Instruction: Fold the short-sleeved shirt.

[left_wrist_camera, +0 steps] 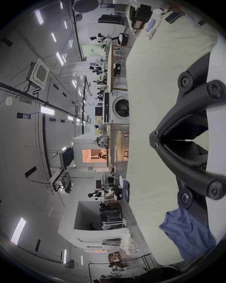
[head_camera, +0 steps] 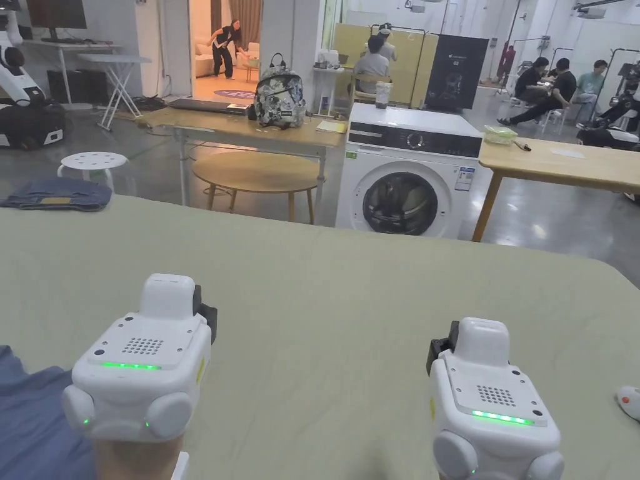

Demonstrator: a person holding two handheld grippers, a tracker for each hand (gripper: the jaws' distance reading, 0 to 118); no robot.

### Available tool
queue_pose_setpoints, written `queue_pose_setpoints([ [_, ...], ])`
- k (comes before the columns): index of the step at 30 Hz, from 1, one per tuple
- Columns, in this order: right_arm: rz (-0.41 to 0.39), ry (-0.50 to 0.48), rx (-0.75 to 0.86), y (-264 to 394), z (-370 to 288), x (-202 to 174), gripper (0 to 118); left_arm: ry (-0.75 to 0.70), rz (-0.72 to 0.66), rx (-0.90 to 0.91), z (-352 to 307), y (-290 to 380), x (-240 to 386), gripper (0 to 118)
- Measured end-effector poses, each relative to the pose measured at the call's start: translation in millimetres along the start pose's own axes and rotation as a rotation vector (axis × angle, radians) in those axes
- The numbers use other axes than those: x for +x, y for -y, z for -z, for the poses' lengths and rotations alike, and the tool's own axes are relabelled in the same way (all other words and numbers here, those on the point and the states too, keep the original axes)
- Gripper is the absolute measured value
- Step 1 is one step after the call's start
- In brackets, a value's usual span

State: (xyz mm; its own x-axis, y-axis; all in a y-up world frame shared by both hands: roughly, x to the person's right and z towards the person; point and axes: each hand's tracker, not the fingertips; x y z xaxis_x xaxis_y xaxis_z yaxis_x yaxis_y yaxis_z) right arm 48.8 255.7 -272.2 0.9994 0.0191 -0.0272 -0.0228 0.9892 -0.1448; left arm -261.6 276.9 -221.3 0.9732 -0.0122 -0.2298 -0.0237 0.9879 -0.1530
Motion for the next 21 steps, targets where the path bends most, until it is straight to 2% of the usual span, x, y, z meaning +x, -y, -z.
queue_pose_setpoints([
  [4,-0.006,-0.025,-0.001,-1.8,-1.4,-14.4,0,-0.038,-0.015,-0.016,-8.1,2.0,-26.9,0],
  [8,-0.013,-0.089,-0.005,-3.4,-1.6,-37.7,0,-0.129,0.034,-0.048,-18.2,3.9,-64.5,0],
  [15,-0.045,-0.208,-0.038,1.1,-0.9,-95.4,0,-0.294,0.033,-0.122,-33.1,10.7,-137.4,0],
  [21,-0.081,-0.291,-0.088,12.2,3.5,-141.7,0,-0.319,0.020,-0.277,-33.9,23.1,-195.6,0],
])
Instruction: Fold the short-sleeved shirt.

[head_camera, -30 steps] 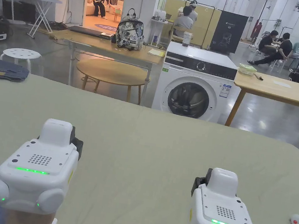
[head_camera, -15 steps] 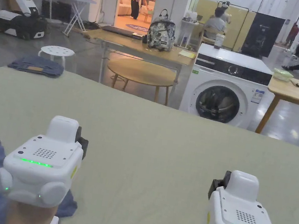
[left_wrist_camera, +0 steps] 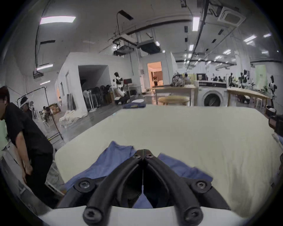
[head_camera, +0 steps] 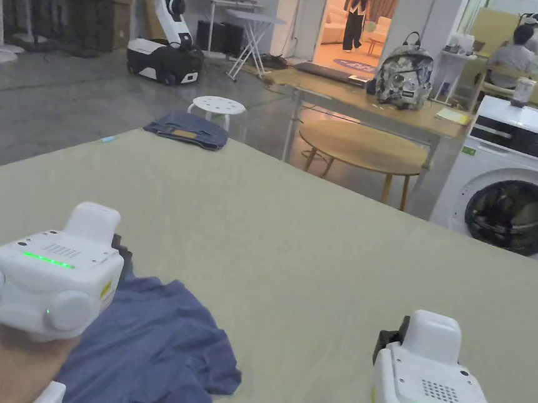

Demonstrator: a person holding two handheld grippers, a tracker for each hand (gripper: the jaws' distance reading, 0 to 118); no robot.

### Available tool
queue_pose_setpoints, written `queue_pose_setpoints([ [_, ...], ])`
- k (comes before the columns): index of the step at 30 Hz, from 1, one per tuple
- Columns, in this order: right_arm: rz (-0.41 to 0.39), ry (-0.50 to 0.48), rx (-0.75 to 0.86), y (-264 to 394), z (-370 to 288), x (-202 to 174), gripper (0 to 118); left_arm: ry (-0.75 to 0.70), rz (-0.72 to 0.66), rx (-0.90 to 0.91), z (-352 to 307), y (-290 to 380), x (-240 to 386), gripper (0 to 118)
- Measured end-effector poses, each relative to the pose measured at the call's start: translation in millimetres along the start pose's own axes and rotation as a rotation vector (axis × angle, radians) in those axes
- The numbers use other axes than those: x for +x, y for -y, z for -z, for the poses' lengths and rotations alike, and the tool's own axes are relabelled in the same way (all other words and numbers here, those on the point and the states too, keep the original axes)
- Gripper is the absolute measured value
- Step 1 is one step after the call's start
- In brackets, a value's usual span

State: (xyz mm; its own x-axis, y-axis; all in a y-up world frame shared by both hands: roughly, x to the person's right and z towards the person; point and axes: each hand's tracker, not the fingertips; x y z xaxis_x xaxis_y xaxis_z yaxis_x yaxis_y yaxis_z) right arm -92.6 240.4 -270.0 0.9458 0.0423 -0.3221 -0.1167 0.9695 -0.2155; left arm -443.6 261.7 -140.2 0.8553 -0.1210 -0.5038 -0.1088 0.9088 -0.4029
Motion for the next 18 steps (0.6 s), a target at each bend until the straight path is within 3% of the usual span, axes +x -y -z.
queue_pose_setpoints([
  [6,-0.026,-0.058,-0.055,13.6,10.7,-25.5,0,0.102,-0.101,-0.306,26.2,17.6,-43.7,0],
  [12,-0.041,-0.084,-0.111,31.3,14.8,-31.8,0,0.171,-0.161,-0.463,67.4,44.2,-71.3,0],
  [14,-0.046,-0.086,-0.123,35.4,16.2,-31.8,0,0.173,-0.154,-0.519,80.2,48.7,-74.1,19],
  [18,-0.064,-0.077,-0.137,36.9,18.1,-29.1,0,0.189,-0.141,-0.587,99.2,56.5,-73.3,75],
])
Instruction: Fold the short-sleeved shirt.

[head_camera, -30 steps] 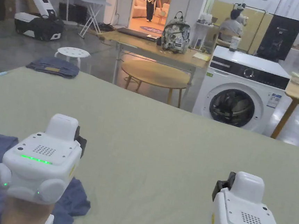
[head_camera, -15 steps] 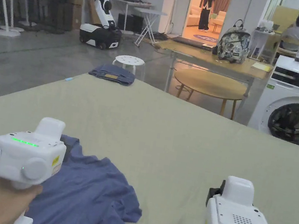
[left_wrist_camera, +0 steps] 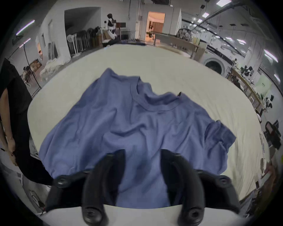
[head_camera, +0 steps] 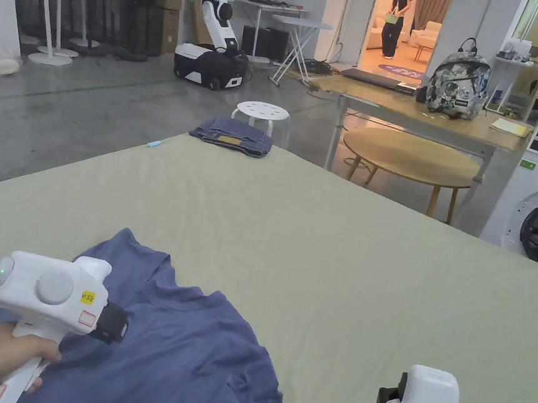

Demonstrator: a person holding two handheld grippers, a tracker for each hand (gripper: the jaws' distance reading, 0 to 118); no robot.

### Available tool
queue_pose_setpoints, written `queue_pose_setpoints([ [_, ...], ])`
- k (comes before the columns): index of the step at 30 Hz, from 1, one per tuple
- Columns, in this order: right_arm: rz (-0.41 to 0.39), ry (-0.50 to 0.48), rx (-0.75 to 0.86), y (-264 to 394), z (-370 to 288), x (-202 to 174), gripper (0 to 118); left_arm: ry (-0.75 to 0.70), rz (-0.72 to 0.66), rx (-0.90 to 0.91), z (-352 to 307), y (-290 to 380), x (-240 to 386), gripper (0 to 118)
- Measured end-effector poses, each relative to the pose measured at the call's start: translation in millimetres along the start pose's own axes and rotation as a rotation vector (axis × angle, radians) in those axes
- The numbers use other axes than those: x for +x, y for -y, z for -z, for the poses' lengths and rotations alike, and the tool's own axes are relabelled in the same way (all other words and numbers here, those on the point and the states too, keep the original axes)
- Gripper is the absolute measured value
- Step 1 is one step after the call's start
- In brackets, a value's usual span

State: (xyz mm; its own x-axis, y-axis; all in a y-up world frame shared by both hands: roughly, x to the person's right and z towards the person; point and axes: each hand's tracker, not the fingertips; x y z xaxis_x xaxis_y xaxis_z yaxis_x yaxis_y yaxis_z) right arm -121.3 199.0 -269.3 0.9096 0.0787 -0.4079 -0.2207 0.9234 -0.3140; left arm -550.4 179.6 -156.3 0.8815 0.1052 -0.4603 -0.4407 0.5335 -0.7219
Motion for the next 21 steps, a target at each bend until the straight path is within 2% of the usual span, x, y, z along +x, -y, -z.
queue_pose_setpoints([
  [1,0.000,0.005,-0.003,3.4,3.5,1.9,0,-0.006,-0.002,-0.031,6.5,-1.3,0.4,86],
  [6,-0.002,0.024,-0.021,5.1,5.4,8.2,0,-0.018,-0.005,-0.130,32.9,0.6,5.2,86],
  [8,-0.005,0.031,-0.027,6.8,6.7,11.3,0,-0.055,0.094,-0.133,39.8,6.6,11.5,86],
  [10,-0.010,0.036,-0.036,12.3,13.9,14.3,0,-0.087,0.126,-0.128,39.1,7.3,18.3,83],
  [12,-0.008,0.042,-0.044,14.4,14.8,16.1,0,-0.086,0.144,-0.116,35.7,7.9,23.0,70],
  [14,-0.003,0.046,-0.052,16.7,15.3,15.7,0,-0.109,0.205,-0.080,31.9,8.6,29.2,35],
  [16,0.000,0.045,-0.058,18.3,16.4,15.7,0,-0.134,0.205,-0.067,30.6,8.5,28.2,2],
  [21,-0.004,0.039,-0.065,15.2,6.3,10.1,0,-0.096,0.133,-0.022,21.0,19.4,18.8,0],
])
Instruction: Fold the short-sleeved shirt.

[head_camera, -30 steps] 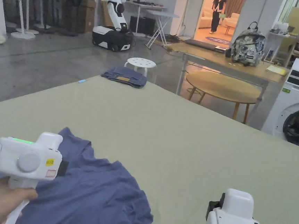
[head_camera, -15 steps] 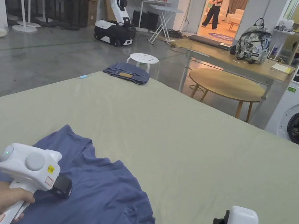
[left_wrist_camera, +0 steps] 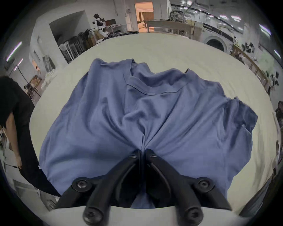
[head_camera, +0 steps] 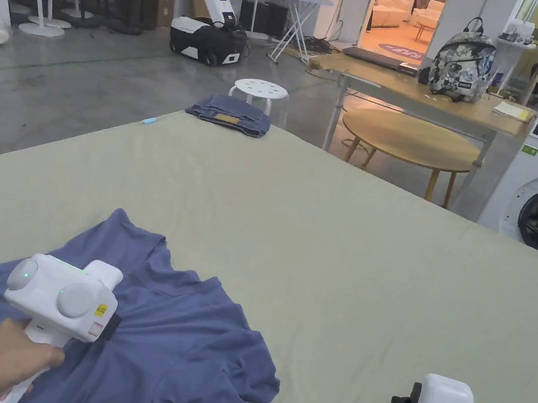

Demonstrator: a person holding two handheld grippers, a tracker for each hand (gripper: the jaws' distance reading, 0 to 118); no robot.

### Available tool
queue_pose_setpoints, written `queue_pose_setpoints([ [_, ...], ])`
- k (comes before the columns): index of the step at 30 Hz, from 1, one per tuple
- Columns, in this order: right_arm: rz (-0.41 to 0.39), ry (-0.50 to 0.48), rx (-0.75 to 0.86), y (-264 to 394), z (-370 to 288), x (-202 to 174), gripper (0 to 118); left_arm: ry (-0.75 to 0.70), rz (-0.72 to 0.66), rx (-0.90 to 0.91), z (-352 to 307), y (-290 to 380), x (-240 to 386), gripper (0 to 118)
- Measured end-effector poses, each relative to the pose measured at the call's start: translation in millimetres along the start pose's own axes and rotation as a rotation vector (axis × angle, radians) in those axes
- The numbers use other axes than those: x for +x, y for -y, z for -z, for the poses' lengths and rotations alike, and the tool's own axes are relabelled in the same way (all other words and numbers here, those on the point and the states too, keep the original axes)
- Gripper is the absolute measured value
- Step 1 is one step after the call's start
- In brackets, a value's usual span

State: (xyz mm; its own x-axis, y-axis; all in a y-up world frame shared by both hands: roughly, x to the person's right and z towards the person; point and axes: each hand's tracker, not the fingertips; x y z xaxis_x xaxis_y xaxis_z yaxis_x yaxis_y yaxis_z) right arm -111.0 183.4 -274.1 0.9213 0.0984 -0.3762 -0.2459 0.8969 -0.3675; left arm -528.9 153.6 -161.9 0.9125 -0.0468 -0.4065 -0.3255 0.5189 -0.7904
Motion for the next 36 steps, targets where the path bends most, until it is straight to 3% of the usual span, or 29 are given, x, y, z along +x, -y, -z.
queue_pose_setpoints([
  [8,0.009,0.010,0.027,-5.7,-9.3,7.7,0,0.072,-0.082,0.223,-44.1,-10.0,-8.4,0],
  [18,0.094,0.073,0.155,-23.2,-36.7,44.5,0,0.118,-0.007,0.488,-128.8,-76.0,30.5,0],
  [25,0.123,0.125,0.228,-37.8,-69.1,83.1,0,0.239,0.088,0.602,-176.0,-123.7,106.0,0],
  [36,0.166,0.293,0.266,-23.4,-117.1,160.6,0,0.523,0.253,0.629,-197.4,-143.6,289.1,0],
])
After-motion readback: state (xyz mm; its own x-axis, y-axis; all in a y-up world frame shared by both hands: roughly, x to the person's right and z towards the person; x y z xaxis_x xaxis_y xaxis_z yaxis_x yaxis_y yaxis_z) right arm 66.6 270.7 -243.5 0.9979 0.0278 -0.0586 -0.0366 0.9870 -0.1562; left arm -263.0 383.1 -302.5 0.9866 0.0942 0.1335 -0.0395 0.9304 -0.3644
